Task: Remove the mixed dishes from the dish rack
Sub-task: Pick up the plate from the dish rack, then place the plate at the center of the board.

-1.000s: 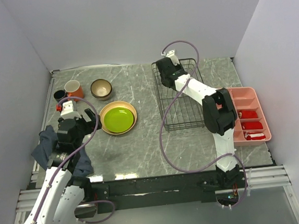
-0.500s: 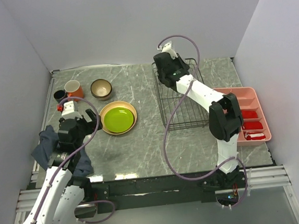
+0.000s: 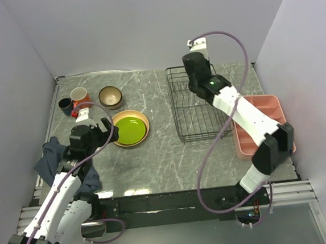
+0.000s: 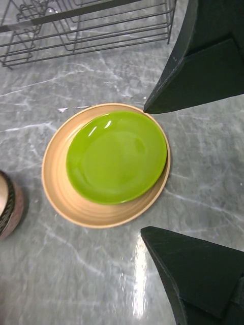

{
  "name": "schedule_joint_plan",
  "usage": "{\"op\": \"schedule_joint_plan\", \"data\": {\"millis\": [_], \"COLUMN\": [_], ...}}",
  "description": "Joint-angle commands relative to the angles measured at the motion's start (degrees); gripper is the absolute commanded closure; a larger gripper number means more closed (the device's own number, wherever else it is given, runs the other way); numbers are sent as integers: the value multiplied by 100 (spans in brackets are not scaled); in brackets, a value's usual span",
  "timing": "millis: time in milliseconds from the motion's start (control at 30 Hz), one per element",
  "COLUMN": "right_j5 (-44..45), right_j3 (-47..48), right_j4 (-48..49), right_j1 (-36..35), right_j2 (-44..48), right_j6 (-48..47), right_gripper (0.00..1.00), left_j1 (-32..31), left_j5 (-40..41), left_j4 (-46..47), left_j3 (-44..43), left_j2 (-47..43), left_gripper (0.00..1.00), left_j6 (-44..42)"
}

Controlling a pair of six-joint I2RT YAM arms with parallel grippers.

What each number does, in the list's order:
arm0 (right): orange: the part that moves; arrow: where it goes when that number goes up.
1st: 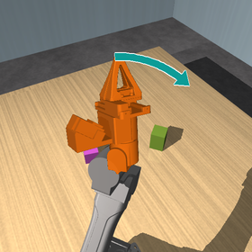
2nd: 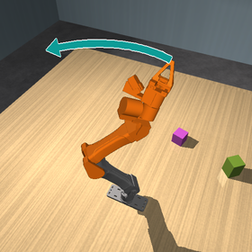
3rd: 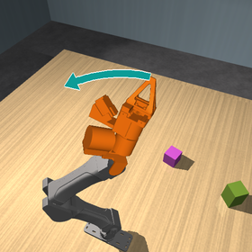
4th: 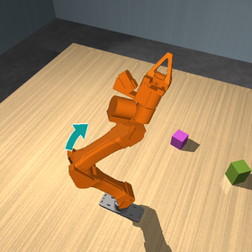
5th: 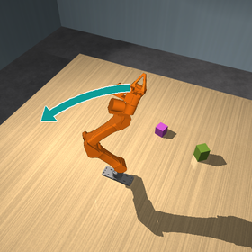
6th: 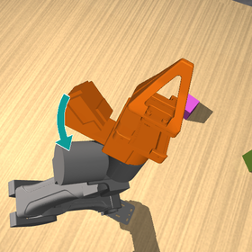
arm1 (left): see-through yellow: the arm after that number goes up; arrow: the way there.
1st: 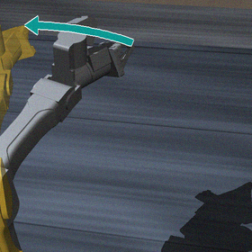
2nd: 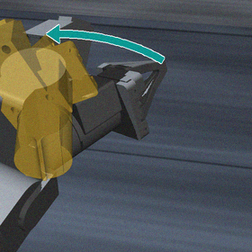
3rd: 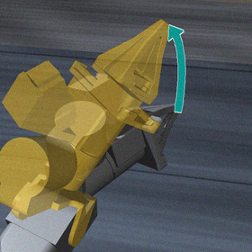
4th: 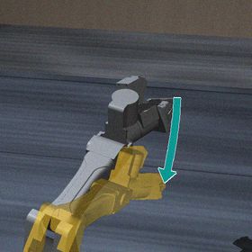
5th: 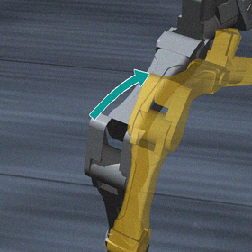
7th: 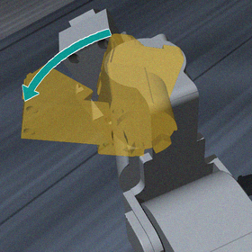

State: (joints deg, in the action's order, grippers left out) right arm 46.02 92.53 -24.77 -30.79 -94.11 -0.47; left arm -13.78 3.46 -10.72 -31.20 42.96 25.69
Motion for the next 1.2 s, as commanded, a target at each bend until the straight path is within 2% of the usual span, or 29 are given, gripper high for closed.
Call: {"op": "schedule_joint_plan", "data": {"millis": [0,167,333,567,800,1033,1133,1167], "right_j5": [-1696,-3149,-4388,-5654,-6297,-6579,-6606,-6615], "right_j3": [-639,-1482,-2151,-3232,-3760,-4049,-4085,-4103], "right_j4": [200,763,1299,2459,3215,3602,3655,3664], "right_j1": [-33,-15,11,37,55,55,55,46], "right_j2": [884,1551,1816,1984,2001,1966,1957,1957], "right_j6": [855,1733,2620,3632,4257,4573,4600,4600], "right_gripper": [92,92,92,93,94,94,94,93], "left_j1": [-72,-247,-458,-1003,-1285,-1338,-1338,-1338], "left_j5": [-547,-891,-1076,-1182,-909,-1014,-1102,-1137], "left_j4": [456,703,922,1441,1687,1994,2196,2284], "left_j3": [-360,-729,-993,-976,-791,-528,-387,-369], "left_j2": [379,915,1223,1627,1830,1979,2050,2058], "left_gripper": [0,1,3,3,7,16,28,38], "left_j6": [304,594,762,1051,1324,1631,1790,1860]}}
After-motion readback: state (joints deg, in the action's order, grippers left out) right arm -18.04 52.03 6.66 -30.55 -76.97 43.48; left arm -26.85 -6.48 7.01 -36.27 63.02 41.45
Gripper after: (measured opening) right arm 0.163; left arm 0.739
